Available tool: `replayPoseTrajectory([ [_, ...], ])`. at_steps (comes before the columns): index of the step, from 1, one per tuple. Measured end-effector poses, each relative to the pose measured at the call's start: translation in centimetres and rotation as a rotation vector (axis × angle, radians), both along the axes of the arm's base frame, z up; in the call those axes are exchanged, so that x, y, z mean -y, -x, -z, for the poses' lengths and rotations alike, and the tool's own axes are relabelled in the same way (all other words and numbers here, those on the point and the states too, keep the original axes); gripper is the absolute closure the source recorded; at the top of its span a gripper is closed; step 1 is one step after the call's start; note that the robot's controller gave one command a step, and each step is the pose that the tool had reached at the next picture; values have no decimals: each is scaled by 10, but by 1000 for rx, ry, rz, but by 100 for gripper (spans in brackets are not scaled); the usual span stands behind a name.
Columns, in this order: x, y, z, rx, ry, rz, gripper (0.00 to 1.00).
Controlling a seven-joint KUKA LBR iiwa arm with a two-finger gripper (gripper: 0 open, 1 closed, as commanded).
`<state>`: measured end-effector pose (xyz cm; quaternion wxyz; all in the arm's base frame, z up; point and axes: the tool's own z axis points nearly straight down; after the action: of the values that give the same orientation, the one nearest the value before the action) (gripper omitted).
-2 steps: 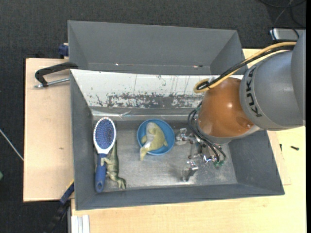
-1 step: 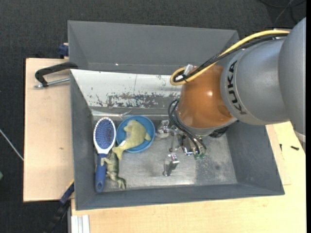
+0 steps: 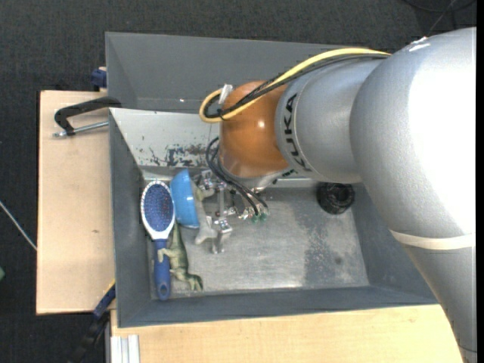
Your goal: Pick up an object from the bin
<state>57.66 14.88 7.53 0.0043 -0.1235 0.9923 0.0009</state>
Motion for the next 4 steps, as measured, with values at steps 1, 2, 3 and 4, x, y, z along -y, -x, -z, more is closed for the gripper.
replayPoseTrajectory([
  [1, 2, 1, -1, -1, 1, 4, 100],
  [2, 2, 1, -1, -1, 1, 3, 100],
  [3, 2, 1, -1, -1, 1, 3, 100],
  [4, 2, 1, -1, -1, 1, 3, 100],
])
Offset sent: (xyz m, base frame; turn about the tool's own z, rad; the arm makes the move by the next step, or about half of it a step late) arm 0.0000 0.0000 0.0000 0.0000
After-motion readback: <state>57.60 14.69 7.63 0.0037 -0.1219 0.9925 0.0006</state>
